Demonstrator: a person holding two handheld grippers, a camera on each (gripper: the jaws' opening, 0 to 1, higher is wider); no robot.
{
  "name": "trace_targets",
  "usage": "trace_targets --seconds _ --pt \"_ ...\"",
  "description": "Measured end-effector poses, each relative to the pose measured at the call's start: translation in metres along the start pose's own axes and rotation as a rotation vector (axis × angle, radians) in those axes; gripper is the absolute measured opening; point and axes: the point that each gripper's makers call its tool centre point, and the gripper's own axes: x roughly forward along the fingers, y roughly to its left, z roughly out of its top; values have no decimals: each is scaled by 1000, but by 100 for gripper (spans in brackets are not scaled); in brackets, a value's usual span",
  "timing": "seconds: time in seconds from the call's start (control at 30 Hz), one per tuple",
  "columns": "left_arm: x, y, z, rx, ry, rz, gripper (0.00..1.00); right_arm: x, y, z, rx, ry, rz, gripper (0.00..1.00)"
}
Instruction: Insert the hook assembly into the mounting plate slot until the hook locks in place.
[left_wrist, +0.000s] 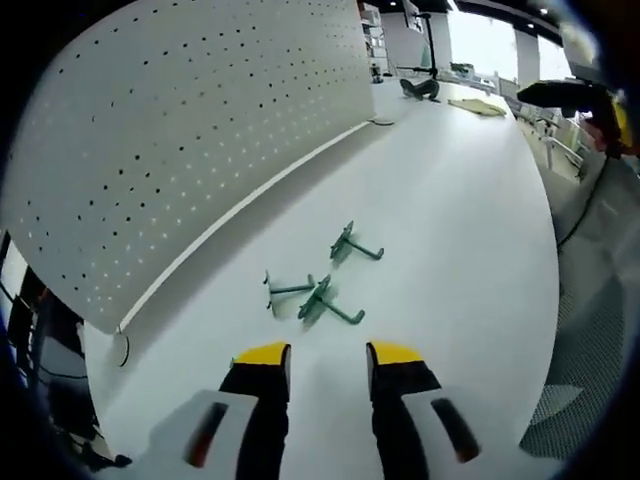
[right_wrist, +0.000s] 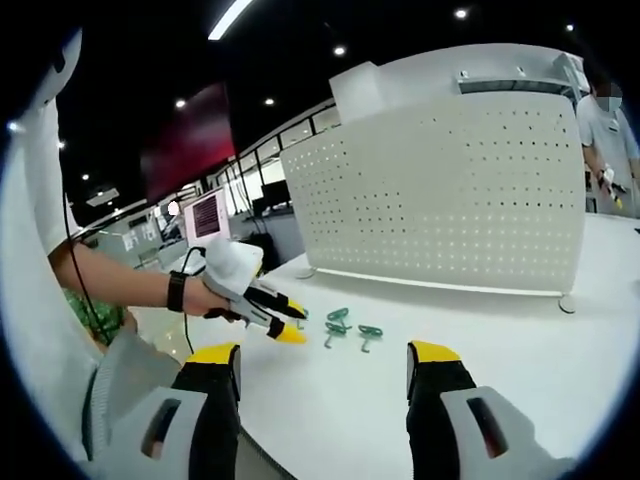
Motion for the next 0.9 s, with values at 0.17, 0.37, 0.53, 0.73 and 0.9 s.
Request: trace_targets --seconds 0.17,0.37,0.53,0.73,0.9 --pt "2 8 5 32 0 2 27 -1 -2 -1 8 0 -10 68" --pt "9 5 8 72 11 -19 23 0 -3 -3 11 3 -10 68" --pt "14 5 12 98 19 -23 20 1 -3 -3 16 2 -10 67" --pt "22 4 16 147 22 -27 15 -1 -6 -6 22 8 -20 67" --pt "26 5 18 181 31 -29 17 -3 -10 -7 29 8 -30 67"
